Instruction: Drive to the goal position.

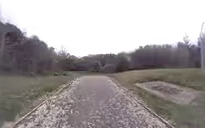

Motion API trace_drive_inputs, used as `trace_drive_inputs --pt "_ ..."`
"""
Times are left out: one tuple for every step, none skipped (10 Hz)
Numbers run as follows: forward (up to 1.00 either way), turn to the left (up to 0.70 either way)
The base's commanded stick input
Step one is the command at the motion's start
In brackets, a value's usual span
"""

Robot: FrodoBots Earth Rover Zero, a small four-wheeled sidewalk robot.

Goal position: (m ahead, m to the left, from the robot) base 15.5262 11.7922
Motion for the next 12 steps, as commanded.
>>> trace_drive_inputs --pt "0.85 0.0" --pt "0.85 0.0" --pt "0.85 0.0" --pt "0.85 0.0" --pt "0.85 0.0" --pt "0.85 0.0" --pt "0.85 0.0" --pt "0.85 0.0" --pt "0.85 0.0" --pt "0.85 0.0" --pt "0.85 0.0" --pt "0.85 0.0"
